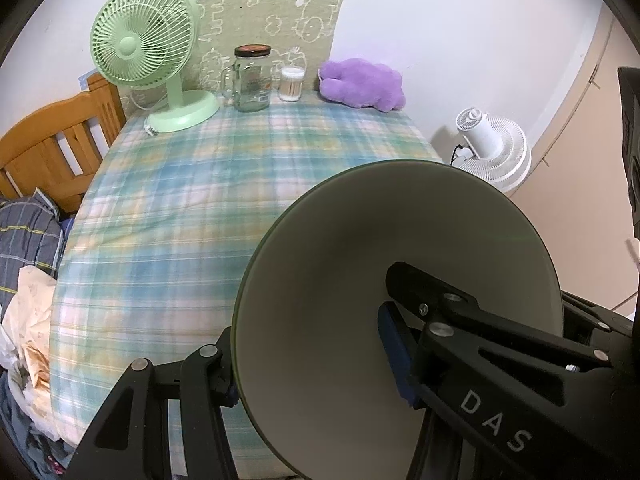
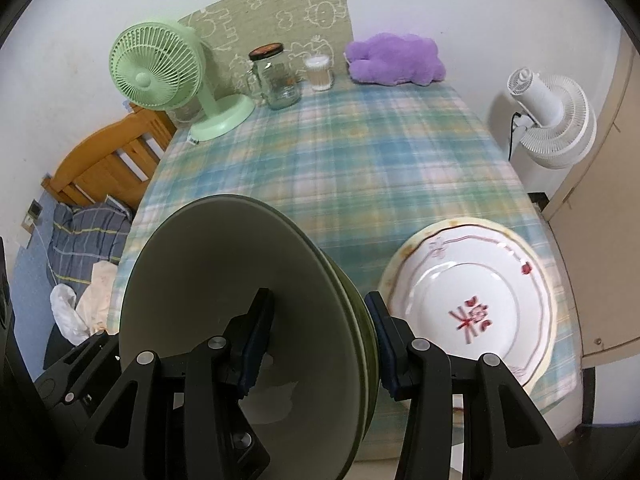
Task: Organize plates and bowls
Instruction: 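Lift the bowl stack with both grippers and carry it over the plate stack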
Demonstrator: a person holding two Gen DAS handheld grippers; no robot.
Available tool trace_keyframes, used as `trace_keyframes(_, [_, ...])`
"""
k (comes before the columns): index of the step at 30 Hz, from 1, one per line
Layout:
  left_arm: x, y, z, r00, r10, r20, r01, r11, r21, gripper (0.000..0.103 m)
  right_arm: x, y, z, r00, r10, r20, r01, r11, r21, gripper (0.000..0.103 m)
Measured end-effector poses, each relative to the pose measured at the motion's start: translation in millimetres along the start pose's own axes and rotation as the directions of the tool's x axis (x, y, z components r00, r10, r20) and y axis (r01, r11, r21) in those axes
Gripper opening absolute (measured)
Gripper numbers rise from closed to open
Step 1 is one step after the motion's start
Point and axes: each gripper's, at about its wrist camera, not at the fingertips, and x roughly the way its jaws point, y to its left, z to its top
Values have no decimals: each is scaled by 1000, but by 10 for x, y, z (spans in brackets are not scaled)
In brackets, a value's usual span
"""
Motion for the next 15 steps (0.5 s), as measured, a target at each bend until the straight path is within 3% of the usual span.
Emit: trace_keyframes(15, [151, -690, 82, 1000, 12, -6, -12, 999, -31, 58, -137, -711, 116, 1000, 13, -16, -13, 1000, -28, 50])
